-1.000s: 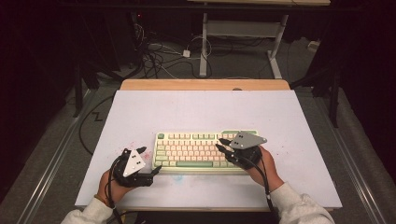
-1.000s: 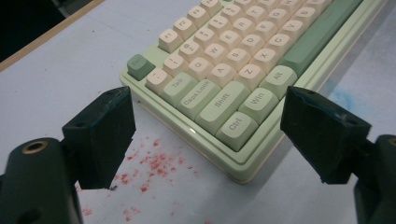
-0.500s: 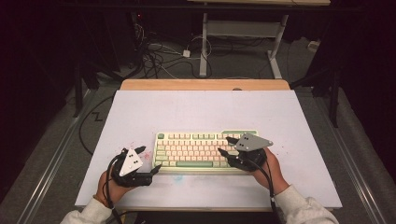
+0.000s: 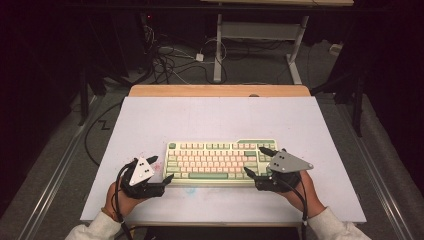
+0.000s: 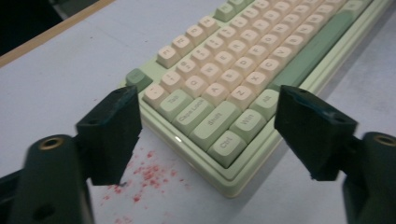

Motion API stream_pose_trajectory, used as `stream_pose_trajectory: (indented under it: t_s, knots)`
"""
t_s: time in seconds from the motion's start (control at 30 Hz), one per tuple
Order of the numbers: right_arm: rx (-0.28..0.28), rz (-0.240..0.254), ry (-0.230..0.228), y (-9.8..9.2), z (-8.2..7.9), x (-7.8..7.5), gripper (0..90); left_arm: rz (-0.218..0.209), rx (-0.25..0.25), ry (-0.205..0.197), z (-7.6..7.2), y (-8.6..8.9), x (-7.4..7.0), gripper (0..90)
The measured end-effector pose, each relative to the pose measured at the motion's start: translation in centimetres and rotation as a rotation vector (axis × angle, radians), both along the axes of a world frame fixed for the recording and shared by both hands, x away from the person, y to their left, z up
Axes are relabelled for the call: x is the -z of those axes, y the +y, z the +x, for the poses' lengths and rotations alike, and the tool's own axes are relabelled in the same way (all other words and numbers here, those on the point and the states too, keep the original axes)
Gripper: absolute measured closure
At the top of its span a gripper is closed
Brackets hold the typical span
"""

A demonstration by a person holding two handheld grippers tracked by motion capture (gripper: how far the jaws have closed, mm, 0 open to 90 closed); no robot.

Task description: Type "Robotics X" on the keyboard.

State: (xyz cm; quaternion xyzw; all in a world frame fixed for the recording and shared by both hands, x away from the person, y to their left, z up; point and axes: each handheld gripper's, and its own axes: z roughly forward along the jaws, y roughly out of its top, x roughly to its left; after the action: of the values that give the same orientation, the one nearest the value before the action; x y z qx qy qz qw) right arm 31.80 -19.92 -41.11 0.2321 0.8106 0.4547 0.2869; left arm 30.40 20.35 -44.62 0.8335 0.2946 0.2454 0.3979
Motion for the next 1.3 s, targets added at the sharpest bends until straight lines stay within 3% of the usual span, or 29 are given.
stream_pose_trajectory:
  t_s: [0.07,0.17,0.33,0.4,0.77,0.97,1.3]
  knots:
    - [0.012,-0.007,0.003,-0.5,-0.3,0.1,23.8,0.003,0.022,-0.009,0.2,-0.1,-0.3,30.9]
    - [0.02,-0.012,0.002,-1.3,-0.7,0.2,23.8,0.01,0.061,0.034,0.7,-0.5,-0.5,48.0]
    - [0.042,-0.034,-0.001,-2.2,-1.5,0.6,23.8,0.023,0.1,0.038,1.1,-1.6,-0.9,78.2]
    - [0.048,-0.035,-0.004,-2.6,-1.8,0.8,25.2,0.031,0.122,0.044,1.5,-2.2,-1.1,85.5]
    - [0.072,-0.054,0.012,-3.7,-2.4,1.3,24.6,0.077,0.232,0.096,3.2,-6.5,-1.7,87.4]
    - [0.069,-0.063,0.02,-3.7,-2.4,1.6,25.0,0.099,0.24,0.108,4.5,-8.6,-1.8,87.4]
    - [0.069,-0.079,0.029,-3.7,-2.3,1.8,25.0,0.13,0.284,0.159,5.5,-10.9,-1.1,87.4]
